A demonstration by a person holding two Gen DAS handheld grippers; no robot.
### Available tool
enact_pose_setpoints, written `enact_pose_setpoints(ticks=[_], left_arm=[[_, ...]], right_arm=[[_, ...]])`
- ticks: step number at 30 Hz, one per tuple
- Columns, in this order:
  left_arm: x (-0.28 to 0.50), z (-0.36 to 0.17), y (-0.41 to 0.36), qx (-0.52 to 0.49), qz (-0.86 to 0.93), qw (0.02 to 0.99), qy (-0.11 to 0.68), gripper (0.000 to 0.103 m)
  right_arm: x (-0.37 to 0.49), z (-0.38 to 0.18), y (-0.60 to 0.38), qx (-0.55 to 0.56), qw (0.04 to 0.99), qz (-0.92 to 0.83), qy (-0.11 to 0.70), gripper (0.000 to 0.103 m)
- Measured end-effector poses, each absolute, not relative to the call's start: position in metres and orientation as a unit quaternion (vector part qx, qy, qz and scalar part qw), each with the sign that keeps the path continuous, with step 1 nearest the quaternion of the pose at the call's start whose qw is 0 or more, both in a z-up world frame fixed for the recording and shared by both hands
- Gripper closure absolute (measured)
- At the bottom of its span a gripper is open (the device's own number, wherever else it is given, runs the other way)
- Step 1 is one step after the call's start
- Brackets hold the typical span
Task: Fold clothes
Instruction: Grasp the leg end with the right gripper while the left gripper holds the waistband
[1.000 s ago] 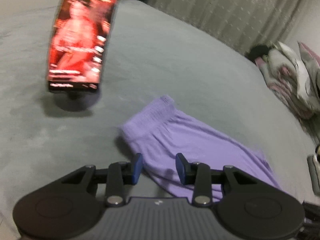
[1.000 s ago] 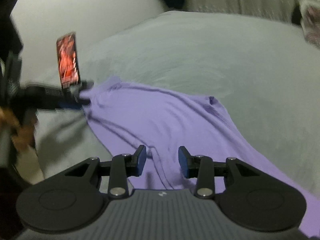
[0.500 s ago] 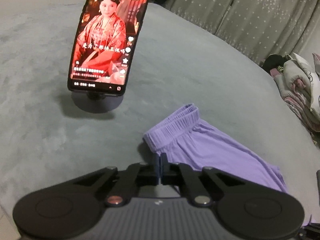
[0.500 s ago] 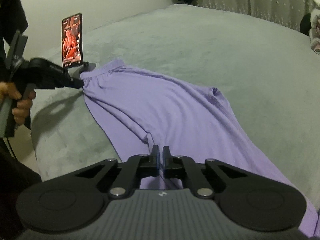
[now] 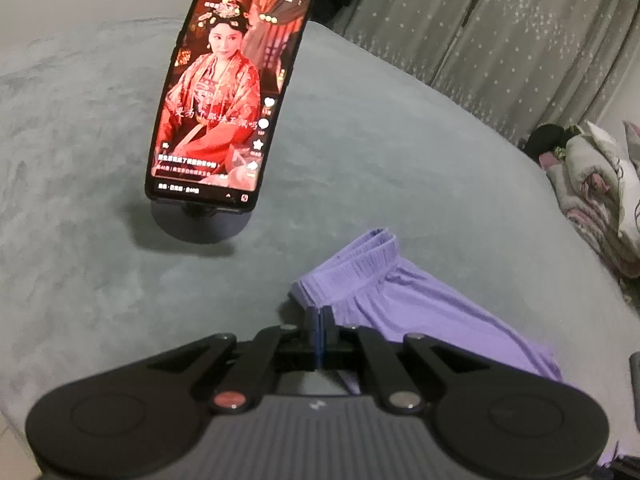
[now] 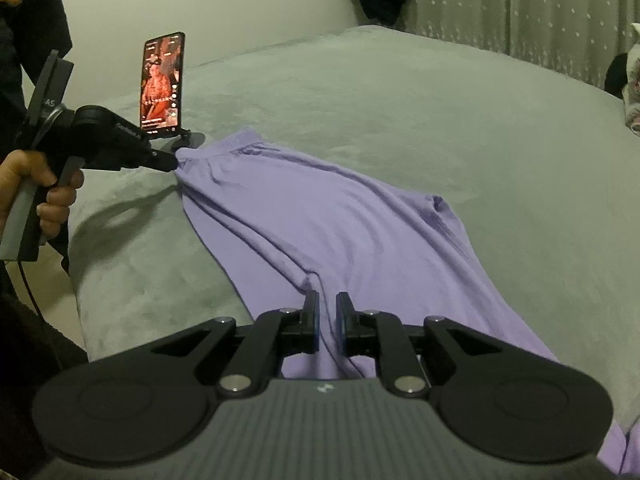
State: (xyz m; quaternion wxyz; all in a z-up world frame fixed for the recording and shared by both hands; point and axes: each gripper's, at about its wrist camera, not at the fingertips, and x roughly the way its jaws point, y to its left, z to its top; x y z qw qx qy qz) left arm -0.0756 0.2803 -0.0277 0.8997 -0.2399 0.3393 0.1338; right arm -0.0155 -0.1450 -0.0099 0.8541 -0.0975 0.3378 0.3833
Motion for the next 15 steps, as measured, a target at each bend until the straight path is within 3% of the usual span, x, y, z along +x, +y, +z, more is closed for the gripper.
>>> enact_pose_setpoints(ticks=[15], left_arm=[[-0.066,-0.031,0.285,-0.260,0.136,0.895,0.337,0.103]], right_arm=[[-0.010,-0.033,-0.125,-0.155,0.851,0.361,0.348,0.090]])
